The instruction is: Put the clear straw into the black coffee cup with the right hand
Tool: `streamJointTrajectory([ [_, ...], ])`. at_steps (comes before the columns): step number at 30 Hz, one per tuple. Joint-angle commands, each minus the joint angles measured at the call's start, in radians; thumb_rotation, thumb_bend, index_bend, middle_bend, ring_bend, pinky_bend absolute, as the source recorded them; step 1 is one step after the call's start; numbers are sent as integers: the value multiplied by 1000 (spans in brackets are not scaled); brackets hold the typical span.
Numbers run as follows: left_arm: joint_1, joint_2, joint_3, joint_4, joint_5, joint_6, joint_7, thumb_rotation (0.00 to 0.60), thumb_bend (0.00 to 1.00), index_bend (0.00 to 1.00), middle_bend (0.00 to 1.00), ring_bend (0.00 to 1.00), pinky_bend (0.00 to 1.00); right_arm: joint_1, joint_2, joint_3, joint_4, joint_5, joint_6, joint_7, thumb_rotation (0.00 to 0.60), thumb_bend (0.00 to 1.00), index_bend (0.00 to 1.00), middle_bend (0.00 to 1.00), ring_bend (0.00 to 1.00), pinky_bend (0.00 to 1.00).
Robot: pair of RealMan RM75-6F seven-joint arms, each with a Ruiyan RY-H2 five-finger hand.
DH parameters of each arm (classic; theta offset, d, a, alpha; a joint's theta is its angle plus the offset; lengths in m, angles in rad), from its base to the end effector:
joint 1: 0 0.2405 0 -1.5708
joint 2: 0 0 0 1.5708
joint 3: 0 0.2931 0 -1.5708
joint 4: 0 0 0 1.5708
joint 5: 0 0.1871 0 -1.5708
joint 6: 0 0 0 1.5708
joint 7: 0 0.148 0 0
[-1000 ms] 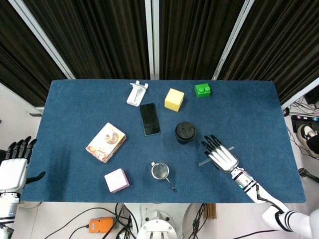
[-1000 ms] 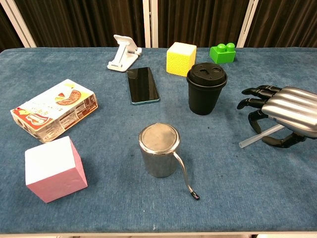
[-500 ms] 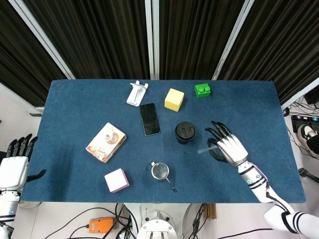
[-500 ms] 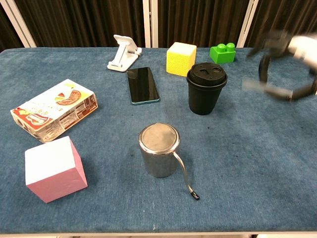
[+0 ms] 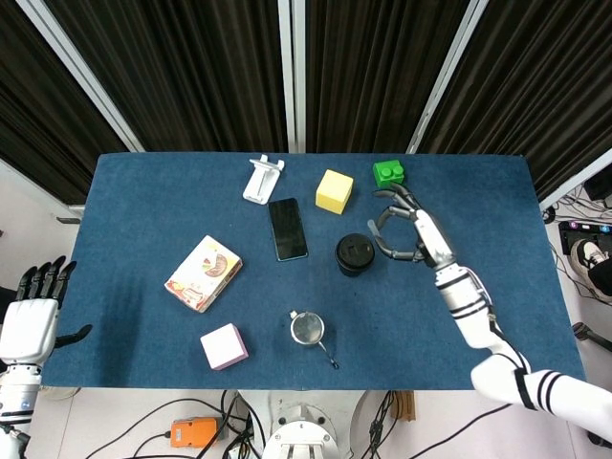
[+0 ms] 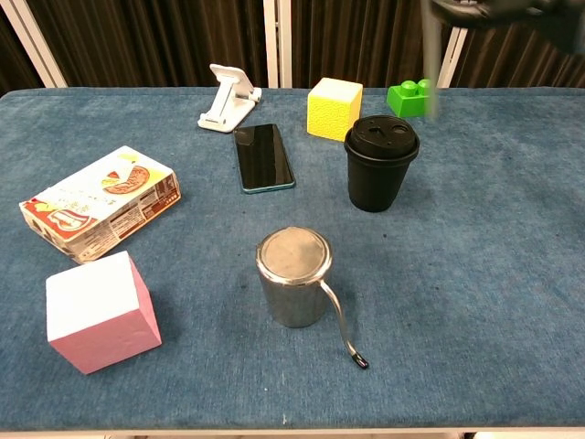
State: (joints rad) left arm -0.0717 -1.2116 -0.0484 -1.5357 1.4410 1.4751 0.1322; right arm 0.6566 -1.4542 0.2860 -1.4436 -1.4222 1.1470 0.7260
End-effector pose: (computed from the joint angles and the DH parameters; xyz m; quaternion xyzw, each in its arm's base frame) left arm -0.3547 0.1815 0.1719 -0.5969 -0.3750 -0.3358 0.6247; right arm -0.1689 -0.3785 0.0860 0.5036 -0.5435 0.6431 0.1932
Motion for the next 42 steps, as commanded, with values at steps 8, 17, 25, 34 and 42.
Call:
streamJointTrajectory([
  [8,2,-5,1,11,-13,-10,-8,600,0,0,0,0,0,48,-57,20,51,32,-47,-18,600,678,674,276,106,168],
  [17,0,-3,-2,13,-13,-8,-9,600,0,0,0,0,0,55,-79,16,79,33,-50,-11,600,676,674,276,106,164],
  [25,3,-6,1,15,-17,-11,-10,600,0,0,0,0,0,62,-95,6,99,33,-63,-20,600,677,667,276,106,157],
  [34,2,-9,1,19,-17,-12,-12,600,0,0,0,0,0,57,-100,-9,117,21,-60,1,600,595,530,273,76,95],
  [42,-1,-14,1,24,-14,-13,-15,600,0,0,0,0,0,36,-91,-25,112,17,-49,20,600,442,293,248,2,21],
])
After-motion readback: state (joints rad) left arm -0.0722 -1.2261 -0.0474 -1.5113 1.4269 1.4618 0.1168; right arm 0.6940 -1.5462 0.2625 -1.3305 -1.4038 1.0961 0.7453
